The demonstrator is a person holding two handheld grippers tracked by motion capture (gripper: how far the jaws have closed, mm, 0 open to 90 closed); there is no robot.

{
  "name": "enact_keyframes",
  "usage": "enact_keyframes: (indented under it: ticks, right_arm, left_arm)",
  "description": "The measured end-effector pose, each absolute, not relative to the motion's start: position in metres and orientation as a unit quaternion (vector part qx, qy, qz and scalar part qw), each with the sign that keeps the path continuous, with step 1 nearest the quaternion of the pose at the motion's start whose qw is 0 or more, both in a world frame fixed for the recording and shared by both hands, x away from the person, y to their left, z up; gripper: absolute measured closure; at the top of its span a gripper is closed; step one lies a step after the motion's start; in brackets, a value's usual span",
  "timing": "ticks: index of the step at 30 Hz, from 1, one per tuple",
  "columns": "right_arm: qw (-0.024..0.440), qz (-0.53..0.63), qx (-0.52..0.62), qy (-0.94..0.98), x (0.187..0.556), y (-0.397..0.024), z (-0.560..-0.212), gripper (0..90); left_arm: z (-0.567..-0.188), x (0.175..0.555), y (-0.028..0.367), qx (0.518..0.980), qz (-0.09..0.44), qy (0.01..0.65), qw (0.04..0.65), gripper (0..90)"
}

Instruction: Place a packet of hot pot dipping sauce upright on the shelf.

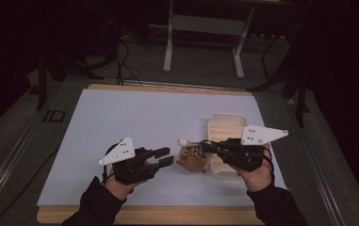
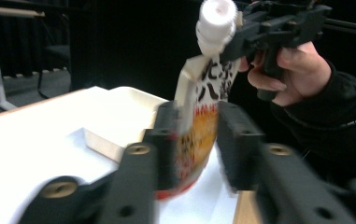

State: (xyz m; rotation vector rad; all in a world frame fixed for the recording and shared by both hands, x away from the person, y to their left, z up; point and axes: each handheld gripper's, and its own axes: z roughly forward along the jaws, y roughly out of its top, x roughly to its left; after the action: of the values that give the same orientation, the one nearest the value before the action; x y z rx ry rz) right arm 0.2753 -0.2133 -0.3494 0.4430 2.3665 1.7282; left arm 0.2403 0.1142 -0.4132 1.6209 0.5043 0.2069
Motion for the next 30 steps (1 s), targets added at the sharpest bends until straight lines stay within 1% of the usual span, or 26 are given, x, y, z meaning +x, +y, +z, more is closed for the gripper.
enact_keyframes:
  ticks: [1, 4, 5, 7, 8, 10, 13, 16, 19, 23, 28, 30]
  right_arm:
    - [0.089, 0.582, 0.151, 0.794, 0.277, -0.215, -0.349, 88.8]
    - [0.104, 0.581, 0.158, 0.792, 0.282, -0.222, -0.346, 88.9]
    - [0.108, 0.581, 0.159, 0.791, 0.283, -0.224, -0.345, 88.8]
    - [0.115, 0.583, 0.159, 0.788, 0.287, -0.228, -0.344, 88.8]
    - [0.119, 0.584, 0.161, 0.786, 0.289, -0.231, -0.343, 88.8]
    - [0.128, 0.584, 0.159, 0.786, 0.293, -0.235, -0.341, 88.7]
    - [0.138, 0.584, 0.161, 0.783, 0.298, -0.241, -0.338, 88.7]
    - [0.148, 0.586, 0.167, 0.779, 0.305, -0.249, -0.335, 88.8]
    - [0.161, 0.585, 0.170, 0.776, 0.310, -0.255, -0.334, 88.7]
    - [0.169, 0.583, 0.165, 0.777, 0.318, -0.263, -0.335, 88.7]
    - [0.181, 0.574, 0.161, 0.782, 0.329, -0.272, -0.340, 88.7]
    - [0.195, 0.569, 0.153, 0.784, 0.332, -0.276, -0.343, 88.6]
  left_arm:
    - [-0.414, 0.240, 0.117, 0.711, 0.095, 0.224, 0.660, 56.7]
    - [-0.414, 0.242, 0.122, 0.707, 0.100, 0.241, 0.658, 33.0]
    - [-0.414, 0.241, 0.124, 0.708, 0.114, 0.240, 0.654, 29.7]
    - [-0.413, 0.240, 0.125, 0.709, 0.142, 0.260, 0.640, 12.6]
    - [-0.413, 0.241, 0.127, 0.711, 0.144, 0.267, 0.635, 7.7]
    - [-0.413, 0.240, 0.131, 0.703, 0.146, 0.280, 0.637, 1.0]
    - [-0.416, 0.242, 0.138, 0.700, 0.151, 0.304, 0.629, 0.7]
    - [-0.422, 0.243, 0.145, 0.700, 0.152, 0.313, 0.624, 0.7]
    - [-0.434, 0.242, 0.150, 0.713, 0.186, 0.294, 0.609, 0.7]
    - [-0.450, 0.241, 0.155, 0.724, 0.205, 0.280, 0.596, 0.7]
    - [-0.466, 0.239, 0.163, 0.727, 0.198, 0.291, 0.590, 0.7]
    - [-0.469, 0.239, 0.165, 0.727, 0.199, 0.293, 0.588, 0.7]
